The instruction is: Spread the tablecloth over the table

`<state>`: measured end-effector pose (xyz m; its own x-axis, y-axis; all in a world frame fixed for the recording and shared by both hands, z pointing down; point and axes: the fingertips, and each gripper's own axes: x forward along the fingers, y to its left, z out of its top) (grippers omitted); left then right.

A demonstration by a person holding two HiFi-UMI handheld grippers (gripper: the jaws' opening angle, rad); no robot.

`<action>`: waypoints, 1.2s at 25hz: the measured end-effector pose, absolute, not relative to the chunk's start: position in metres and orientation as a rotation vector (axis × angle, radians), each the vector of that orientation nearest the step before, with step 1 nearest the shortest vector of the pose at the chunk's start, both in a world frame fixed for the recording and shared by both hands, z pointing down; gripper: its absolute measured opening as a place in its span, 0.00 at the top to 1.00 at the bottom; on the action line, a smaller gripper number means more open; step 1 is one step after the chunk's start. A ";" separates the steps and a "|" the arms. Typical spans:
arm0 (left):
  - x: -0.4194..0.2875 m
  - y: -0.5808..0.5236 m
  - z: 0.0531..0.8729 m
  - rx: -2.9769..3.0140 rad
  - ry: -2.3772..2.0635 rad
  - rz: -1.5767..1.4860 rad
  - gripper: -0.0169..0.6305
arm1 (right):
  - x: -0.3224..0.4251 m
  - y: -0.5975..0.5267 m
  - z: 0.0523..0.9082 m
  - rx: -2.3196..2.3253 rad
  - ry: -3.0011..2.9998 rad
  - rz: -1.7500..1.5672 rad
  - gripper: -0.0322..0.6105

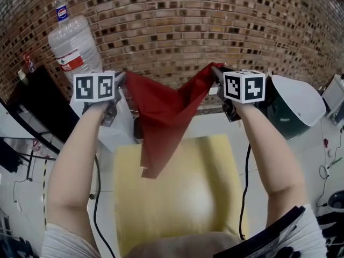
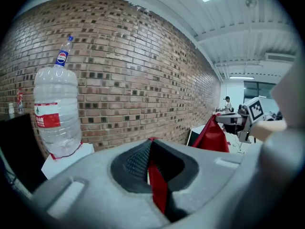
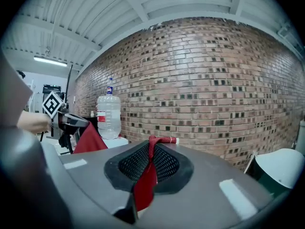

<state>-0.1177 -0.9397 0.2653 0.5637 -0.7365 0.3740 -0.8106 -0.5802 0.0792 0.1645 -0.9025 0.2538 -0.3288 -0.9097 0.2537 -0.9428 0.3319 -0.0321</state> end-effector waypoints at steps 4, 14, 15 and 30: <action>-0.113 -0.954 0.282 2.528 -1.300 0.473 0.96 | 0.182 -0.911 0.264 1.736 -2.300 0.150 0.93; -0.124 -0.953 0.407 2.352 -1.249 0.638 0.96 | 0.194 -0.910 0.378 1.610 -2.087 0.227 0.93; -0.126 -0.951 0.420 2.333 -1.241 0.654 0.96 | 0.194 -0.908 0.392 1.599 -2.076 0.260 0.93; -0.227 -0.940 0.456 2.165 -1.374 0.582 0.96 | 0.246 -0.894 0.460 1.806 -1.908 0.624 0.93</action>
